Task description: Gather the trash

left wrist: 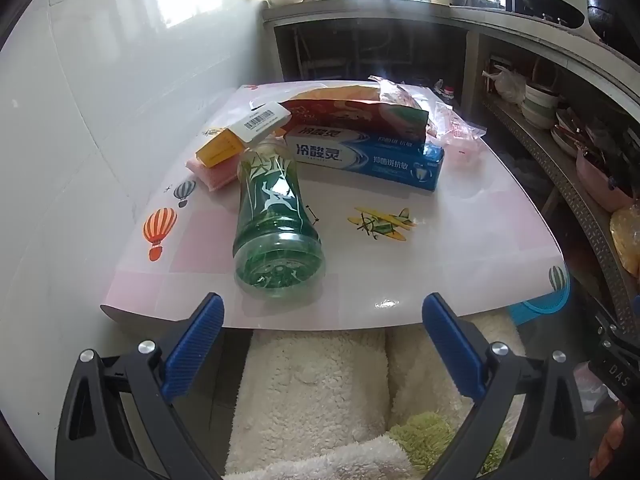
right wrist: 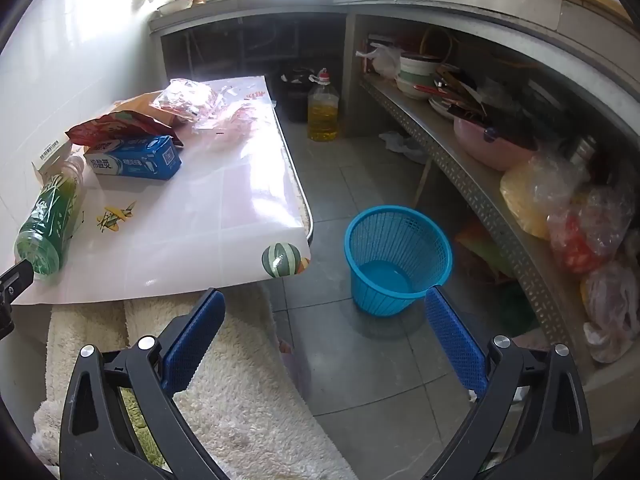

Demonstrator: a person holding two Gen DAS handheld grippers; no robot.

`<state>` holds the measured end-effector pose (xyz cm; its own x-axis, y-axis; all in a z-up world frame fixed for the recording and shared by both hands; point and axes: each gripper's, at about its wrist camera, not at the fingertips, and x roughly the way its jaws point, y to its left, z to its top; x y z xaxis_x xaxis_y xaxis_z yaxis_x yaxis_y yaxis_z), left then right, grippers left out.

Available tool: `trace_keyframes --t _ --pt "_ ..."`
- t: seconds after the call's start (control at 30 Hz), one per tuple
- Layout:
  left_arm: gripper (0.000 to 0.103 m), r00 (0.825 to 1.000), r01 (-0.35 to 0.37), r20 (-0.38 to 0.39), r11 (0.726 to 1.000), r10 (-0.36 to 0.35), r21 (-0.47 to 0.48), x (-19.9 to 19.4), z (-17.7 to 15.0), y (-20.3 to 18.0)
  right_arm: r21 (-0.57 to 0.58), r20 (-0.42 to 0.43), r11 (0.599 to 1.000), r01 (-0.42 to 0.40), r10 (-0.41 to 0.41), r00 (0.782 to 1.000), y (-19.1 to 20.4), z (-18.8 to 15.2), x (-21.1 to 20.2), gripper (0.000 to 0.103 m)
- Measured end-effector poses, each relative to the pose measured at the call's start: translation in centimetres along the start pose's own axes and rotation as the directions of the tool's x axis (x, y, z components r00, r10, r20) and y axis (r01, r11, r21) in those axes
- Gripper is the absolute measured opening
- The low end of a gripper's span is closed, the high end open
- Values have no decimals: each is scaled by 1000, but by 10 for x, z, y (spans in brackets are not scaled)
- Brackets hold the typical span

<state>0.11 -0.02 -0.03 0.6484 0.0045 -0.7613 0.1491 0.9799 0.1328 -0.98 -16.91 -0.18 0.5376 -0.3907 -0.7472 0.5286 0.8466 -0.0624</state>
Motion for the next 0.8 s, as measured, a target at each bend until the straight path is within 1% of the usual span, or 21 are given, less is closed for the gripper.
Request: trace_keyframes --t 0.1,0.13,0.27,0.3,0.8 --pt "97 1000 -3 -6 1000 3 -1 2 2 -1 0 2 1000 0 0 1000 0 0 -1 95" --pt "97 1000 -1 18 1000 1 3 -6 4 0 0 2 1000 1 -1 1000 0 1 -1 95" --pt "97 1000 -2 21 1000 2 6 -7 10 -5 -2 4 1000 5 -5 1000 1 2 -2 95" --pt "97 999 13 40 1000 -12 -9 -7 3 1 -1 4 1000 5 -5 1000 1 2 -2 95" --pt "97 999 11 42 1000 -10 -9 -5 1 1 0 9 1000 10 -10 1000 1 2 -3 95"
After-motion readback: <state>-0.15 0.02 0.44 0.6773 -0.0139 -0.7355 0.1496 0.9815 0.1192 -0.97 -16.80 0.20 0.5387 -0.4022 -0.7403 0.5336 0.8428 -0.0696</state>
